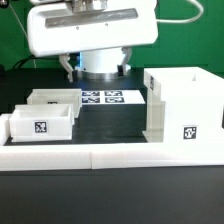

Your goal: Assemble drawer

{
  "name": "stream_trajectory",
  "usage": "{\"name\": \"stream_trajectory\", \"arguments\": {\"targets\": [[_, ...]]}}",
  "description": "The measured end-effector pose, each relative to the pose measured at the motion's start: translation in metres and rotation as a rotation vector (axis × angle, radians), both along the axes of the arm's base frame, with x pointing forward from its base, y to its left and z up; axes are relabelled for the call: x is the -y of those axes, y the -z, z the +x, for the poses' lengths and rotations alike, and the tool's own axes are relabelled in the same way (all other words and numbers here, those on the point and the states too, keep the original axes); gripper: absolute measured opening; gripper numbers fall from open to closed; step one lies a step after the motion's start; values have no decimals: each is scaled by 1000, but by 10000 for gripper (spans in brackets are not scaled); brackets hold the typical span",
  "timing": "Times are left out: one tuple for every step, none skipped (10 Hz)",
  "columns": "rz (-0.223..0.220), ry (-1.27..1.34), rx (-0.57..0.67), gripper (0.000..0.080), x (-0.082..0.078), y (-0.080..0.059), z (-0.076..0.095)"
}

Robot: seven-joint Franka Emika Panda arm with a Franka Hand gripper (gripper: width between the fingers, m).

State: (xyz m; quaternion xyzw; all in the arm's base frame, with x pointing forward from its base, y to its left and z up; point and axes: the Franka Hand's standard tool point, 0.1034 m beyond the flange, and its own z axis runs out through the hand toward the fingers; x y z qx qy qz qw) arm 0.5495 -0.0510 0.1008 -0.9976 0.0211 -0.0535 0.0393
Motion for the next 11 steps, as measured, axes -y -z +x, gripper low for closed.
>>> {"name": "stream_trajectory", "arguments": {"targets": [[-18,19,15,649,11,7,-6],[-33,40,13,649,24,17,-16],[-43,16,5,649,36,26,-21],[-47,14,6,649,39,29,-22],[-47,13,6,649,38,29,-22],[-47,13,6,649,38,29,-22],[-47,13,6,649,38,29,-22],[-40,10,-7,649,38,29,-23],[-5,1,-65,649,38,29,-26],[-4,-20,-75,649,40,32,-24],[-1,-44,-92,649,38,40,-26]]}}
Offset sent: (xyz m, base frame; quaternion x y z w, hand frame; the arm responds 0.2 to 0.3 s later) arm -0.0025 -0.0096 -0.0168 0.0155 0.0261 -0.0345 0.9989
